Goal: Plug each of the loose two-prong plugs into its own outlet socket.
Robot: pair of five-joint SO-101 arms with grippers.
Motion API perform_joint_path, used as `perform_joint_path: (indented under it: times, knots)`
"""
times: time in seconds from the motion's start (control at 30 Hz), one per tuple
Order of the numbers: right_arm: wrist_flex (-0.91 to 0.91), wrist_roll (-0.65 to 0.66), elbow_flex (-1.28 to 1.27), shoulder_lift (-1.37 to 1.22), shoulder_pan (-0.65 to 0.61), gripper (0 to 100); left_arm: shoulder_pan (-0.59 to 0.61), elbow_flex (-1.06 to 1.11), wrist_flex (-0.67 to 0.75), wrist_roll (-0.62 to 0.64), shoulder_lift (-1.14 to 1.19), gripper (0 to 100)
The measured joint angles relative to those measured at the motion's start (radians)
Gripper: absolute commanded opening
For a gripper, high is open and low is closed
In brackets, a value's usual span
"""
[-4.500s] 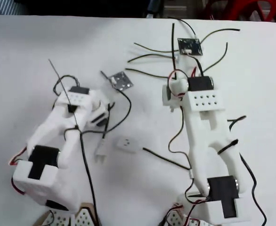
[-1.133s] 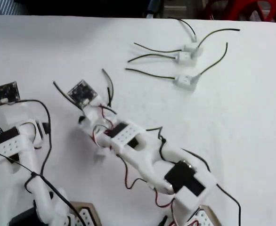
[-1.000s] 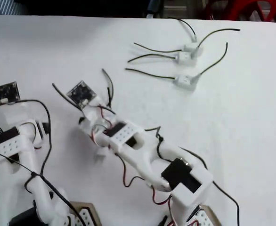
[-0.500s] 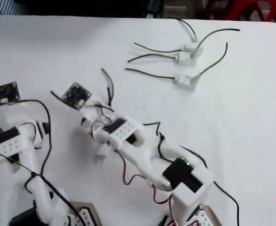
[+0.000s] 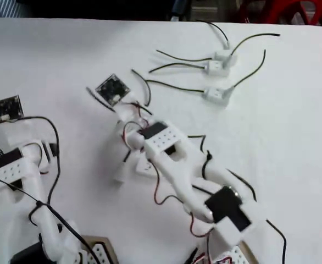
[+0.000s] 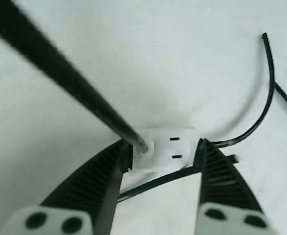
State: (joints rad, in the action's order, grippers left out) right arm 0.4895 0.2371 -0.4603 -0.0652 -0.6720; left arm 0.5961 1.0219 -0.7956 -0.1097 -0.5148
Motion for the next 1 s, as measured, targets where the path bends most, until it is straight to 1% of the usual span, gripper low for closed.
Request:
perform_joint_path:
  times: [0.07, 0.13, 0.3, 0.4, 0.47, 0.57, 0.7, 0.73, 0.87, 1.0]
  knots:
    - [0.08, 0.0, 0.0, 0.072, -0.028, 12.1, 0.0, 0.0, 0.0, 0.0, 0.0, 25]
    - [0.166, -0.023, 0.0, 0.146, -0.054, 12.4, 0.0, 0.0, 0.0, 0.0, 0.0, 25]
    - [0.35, -0.204, 0.0, 0.255, -0.061, 14.1, 0.0, 0.0, 0.0, 0.0, 0.0, 25]
    - [0.45, -0.27, 0.0, 0.259, -0.071, 14.1, 0.0, 0.014, 0.0, 0.0, 0.0, 25]
    - [0.463, -0.296, 0.0, 0.259, -0.083, 14.0, 0.0, 0.018, 0.011, 0.0, 0.0, 25]
    - [0.414, -0.313, 0.0, 0.213, -0.083, 12.5, 0.0, 0.025, 0.023, 0.0, 0.0, 25]
    - [0.252, -0.316, 0.0, 0.051, -0.081, 2.3, 0.0, 0.025, 0.028, 0.0, 0.0, 25]
    - [0.201, -0.316, 0.0, 0.002, -0.083, 1.2, 0.0, 0.025, 0.028, 0.0, 0.0, 25]
    - [0.009, -0.319, 0.077, -0.18, -0.037, 2.2, 0.0, 0.025, 0.028, 0.0, 0.0, 25]
    - [-0.133, -0.321, 0.149, -0.247, 0.025, 1.8, 0.0, 0.025, 0.028, 0.0, 0.0, 25]
